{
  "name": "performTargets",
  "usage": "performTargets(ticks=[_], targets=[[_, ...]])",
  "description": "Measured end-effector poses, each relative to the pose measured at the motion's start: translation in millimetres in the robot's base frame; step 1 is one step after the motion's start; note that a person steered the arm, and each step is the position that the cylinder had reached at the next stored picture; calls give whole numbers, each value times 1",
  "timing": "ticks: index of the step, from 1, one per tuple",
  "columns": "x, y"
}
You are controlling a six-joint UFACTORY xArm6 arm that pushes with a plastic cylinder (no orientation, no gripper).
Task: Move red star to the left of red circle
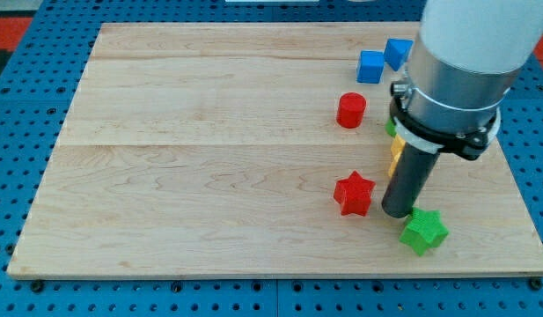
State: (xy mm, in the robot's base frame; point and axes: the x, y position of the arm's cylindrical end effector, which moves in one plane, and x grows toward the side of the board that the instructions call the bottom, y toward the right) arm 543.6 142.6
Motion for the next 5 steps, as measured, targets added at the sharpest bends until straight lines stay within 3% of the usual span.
performTargets(ticks=[2, 3, 4, 5], targets=[[-3, -84], [-49, -90], [-59, -79], [-32, -76]])
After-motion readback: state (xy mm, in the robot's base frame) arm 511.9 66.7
